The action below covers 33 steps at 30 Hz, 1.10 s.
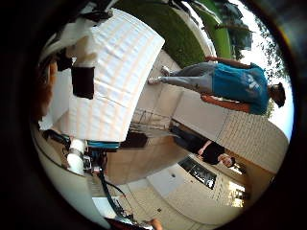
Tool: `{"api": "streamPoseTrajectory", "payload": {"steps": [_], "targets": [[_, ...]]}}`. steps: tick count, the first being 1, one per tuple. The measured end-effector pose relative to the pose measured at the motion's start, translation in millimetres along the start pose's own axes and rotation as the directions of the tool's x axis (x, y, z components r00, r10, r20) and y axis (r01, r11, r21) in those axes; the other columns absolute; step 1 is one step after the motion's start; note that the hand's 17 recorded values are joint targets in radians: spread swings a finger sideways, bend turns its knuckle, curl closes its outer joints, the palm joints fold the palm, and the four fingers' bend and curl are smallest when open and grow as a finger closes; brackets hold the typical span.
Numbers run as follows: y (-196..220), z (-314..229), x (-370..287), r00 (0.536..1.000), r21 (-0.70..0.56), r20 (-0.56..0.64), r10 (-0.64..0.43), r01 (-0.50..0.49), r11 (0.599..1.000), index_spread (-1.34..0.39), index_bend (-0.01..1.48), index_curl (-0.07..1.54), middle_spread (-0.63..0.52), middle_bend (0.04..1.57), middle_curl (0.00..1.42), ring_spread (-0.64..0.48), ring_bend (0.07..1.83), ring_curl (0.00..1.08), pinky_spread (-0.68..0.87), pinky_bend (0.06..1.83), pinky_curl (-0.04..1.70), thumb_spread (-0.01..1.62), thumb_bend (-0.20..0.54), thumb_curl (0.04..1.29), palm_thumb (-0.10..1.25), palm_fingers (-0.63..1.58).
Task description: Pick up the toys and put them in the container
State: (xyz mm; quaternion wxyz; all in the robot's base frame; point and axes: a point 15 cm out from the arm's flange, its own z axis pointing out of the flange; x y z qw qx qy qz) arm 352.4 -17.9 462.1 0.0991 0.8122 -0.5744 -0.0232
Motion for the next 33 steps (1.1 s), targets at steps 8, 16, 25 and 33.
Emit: {"api": "streamPoseTrajectory", "payload": {"steps": [8,16,25,33], "targets": [[8.7,-6.9,-71.0,0.987,0.002,0.052,-0.152,0.153,0.988,-0.85,0.77,0.96,-0.19,1.35,1.01,-0.12,1.54,0.84,0.15,1.52,0.92,1.16,-0.015,0.66,0.96,0.7],[-16.8,50.3,-128.2,0.978,-0.063,0.119,-0.172,0.18,0.982,-0.86,0.76,1.14,-0.18,1.41,1.02,-0.12,1.58,0.85,0.13,1.54,0.98,1.17,-0.015,0.68,0.96,0.65],[-43.3,100.9,-153.5,0.982,-0.122,0.115,-0.147,0.161,0.979,-0.75,0.45,1.14,-0.13,0.95,0.82,0.0,1.46,0.75,0.2,1.56,0.95,1.22,-0.048,0.58,0.75,0.25],[-57.1,118.7,-170.5,0.966,-0.152,0.155,-0.205,0.229,0.962,-0.57,0.12,0.83,0.04,0.35,0.5,0.23,0.71,0.43,0.35,1.11,0.73,1.22,-0.028,0.5,0.71,-0.41]]}}
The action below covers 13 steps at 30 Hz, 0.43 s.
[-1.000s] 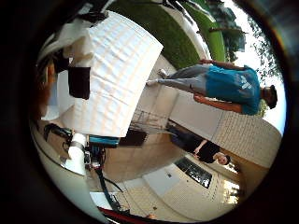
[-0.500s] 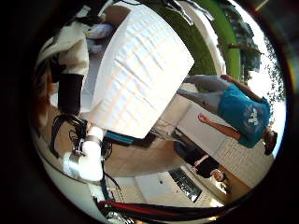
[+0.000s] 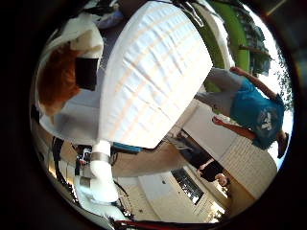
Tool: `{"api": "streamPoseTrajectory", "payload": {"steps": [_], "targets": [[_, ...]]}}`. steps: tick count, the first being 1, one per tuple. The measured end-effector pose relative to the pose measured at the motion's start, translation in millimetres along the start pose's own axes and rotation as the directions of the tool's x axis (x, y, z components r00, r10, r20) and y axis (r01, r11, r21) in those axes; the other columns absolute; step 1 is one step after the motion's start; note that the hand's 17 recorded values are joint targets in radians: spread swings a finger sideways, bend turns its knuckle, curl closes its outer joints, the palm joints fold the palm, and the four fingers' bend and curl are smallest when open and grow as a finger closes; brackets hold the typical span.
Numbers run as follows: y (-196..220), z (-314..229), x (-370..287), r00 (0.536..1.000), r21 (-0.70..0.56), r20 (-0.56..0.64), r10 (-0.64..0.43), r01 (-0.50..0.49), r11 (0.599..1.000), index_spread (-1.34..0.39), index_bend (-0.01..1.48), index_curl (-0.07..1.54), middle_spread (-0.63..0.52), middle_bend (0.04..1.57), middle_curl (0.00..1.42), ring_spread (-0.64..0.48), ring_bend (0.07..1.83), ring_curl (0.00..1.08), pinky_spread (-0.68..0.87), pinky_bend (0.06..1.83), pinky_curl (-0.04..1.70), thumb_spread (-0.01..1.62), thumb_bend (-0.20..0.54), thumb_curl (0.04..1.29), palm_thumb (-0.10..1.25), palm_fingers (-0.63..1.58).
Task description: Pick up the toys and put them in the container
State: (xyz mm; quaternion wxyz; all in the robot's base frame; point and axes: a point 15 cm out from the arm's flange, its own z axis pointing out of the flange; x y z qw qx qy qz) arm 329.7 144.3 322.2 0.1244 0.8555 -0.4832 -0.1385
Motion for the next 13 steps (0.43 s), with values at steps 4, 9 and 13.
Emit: {"api": "streamPoseTrajectory", "payload": {"steps": [4,9,13], "targets": [[-9.3,-9.4,-18.6,0.991,0.072,0.12,-0.058,0.049,0.996,-0.55,0.07,0.68,0.09,0.2,0.43,0.28,0.57,0.35,0.4,0.97,0.63,1.2,-0.025,0.48,0.71,-0.31],[7.4,-39.2,-8.9,0.986,0.17,0.149,-0.069,0.043,0.985,-0.5,0.09,0.53,0.12,0.14,0.37,0.31,0.47,0.32,0.45,0.87,0.54,1.18,-0.024,0.46,0.72,-0.22],[44.6,-65.7,7.2,0.991,0.235,0.125,-0.042,0.012,0.972,-0.47,0.11,0.45,0.12,0.13,0.33,0.32,0.44,0.31,0.48,0.82,0.5,1.17,-0.024,0.45,0.73,-0.15]]}}
